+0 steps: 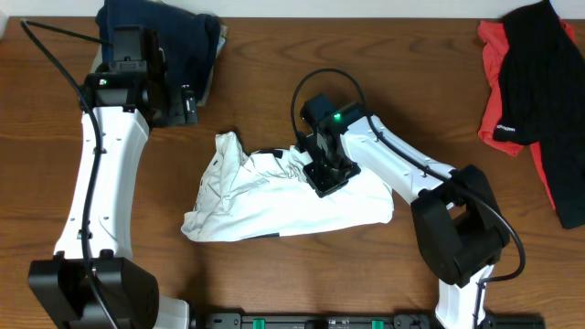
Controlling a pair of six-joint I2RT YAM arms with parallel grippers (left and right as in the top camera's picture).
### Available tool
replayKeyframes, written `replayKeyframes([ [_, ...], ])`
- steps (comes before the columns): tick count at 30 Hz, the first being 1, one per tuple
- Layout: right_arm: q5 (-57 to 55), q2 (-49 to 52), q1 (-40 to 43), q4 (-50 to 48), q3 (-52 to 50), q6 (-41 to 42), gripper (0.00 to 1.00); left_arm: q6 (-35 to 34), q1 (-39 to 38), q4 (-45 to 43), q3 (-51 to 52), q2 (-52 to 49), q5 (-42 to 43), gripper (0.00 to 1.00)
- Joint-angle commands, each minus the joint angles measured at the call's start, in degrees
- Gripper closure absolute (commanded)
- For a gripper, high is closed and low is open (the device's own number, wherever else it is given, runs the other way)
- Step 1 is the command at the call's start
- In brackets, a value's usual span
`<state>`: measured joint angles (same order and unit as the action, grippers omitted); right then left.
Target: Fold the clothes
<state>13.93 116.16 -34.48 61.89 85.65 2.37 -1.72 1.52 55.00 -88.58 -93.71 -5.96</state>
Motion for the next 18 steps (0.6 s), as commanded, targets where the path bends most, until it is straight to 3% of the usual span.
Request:
replayKeyframes([
  [1, 3.4, 0.3, -0.4, 0.3, -0.2, -1.6, 0.99, -0.7, 0.3, -0.4, 0.5, -0.6, 0.3, 0.02],
  [6, 11.6, 0.3, -1.4, 1.6, -0.2, -5.3, 0.99, -0.7, 0.3, -0.5, 0.5, -0.6, 0.4, 0.02],
  [16, 12.0, 0.3, -8.6, 5.7, 3.0, -9.0, 0.99, -0.7, 0.3, -0.5, 0.5, -0.6, 0.4, 0.02],
  [18, 12.0, 0.3, -9.2, 6.8, 3.9, -9.9, 0.9, -0.7, 0.3, -0.5, 0.5, -0.6, 0.4, 0.02],
])
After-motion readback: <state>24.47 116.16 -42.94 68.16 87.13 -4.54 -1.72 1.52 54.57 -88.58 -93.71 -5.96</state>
